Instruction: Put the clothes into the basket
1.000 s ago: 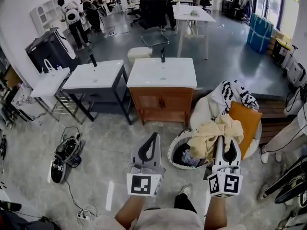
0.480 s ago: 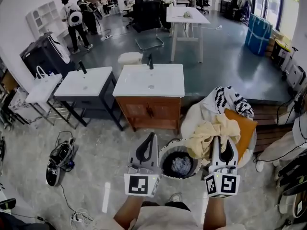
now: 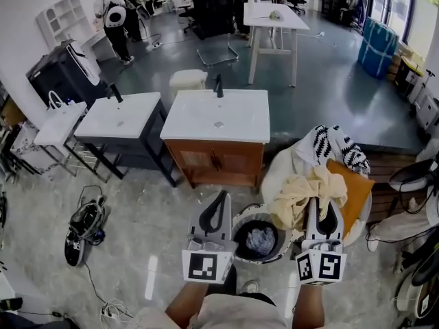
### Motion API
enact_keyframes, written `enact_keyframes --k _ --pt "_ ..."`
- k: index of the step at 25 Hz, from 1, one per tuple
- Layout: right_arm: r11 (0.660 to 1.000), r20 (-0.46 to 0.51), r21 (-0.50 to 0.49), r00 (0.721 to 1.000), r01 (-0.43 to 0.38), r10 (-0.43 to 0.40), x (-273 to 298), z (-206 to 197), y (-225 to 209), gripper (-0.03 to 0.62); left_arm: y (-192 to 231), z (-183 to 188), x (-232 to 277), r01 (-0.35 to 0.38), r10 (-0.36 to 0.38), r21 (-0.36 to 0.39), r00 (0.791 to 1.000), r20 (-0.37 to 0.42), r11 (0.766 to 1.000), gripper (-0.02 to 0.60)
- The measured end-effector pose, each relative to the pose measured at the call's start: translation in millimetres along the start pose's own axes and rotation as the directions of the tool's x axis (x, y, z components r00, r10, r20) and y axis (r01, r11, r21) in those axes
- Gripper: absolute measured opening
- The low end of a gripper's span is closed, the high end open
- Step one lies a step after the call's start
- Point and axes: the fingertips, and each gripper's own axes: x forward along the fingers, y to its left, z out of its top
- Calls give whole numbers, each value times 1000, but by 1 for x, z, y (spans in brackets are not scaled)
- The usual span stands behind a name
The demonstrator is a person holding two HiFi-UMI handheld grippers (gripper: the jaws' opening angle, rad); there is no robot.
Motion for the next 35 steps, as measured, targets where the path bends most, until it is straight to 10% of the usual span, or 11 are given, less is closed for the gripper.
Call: enact_keyframes --k 17,35 --pt "991 3 -121 998 60 -60 156 -1 67 87 135 -20 132 98 -93 -71 994 62 993 8" --pt "998 -101 -42 993 56 -60 166 -52 9 87 86 -60 163 85 -87 -69 996 -32 994 7"
